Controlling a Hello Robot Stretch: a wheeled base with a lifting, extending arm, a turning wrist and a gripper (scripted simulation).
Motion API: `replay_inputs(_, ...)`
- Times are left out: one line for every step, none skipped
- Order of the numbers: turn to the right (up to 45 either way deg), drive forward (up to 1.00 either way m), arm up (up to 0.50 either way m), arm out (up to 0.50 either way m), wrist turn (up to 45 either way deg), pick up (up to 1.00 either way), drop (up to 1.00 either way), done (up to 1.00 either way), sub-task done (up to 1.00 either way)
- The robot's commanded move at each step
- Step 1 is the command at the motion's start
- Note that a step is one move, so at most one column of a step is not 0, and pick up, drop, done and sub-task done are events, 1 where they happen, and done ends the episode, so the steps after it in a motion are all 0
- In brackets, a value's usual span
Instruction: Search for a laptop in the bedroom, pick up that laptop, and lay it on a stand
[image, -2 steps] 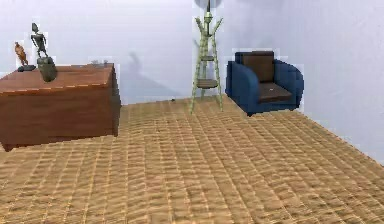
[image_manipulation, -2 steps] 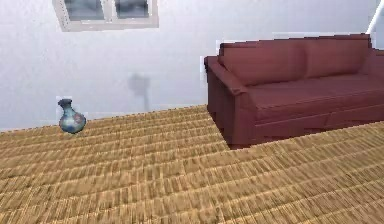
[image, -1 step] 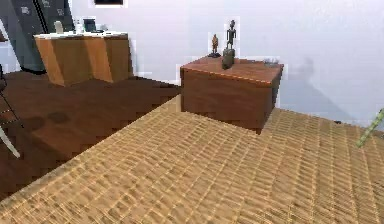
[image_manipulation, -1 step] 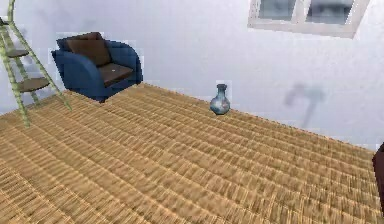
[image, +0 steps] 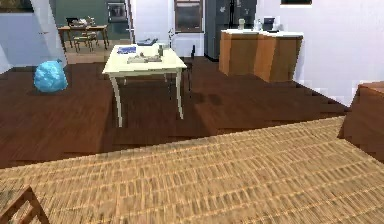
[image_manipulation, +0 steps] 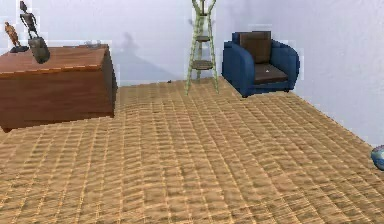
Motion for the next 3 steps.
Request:
replay_inputs(-15.0, 0.00, 0.00, 0.00, 0.0, 0.00, 0.00, 0.00, 0.00)
replay_inputs(0.0, 1.00, 0.00, 0.00, 0.0, 0.00, 0.00, 0.00, 0.00)
replay_inputs(-33.0, 0.00, 0.00, 0.00, 0.0, 0.00, 0.00, 0.00, 0.00)
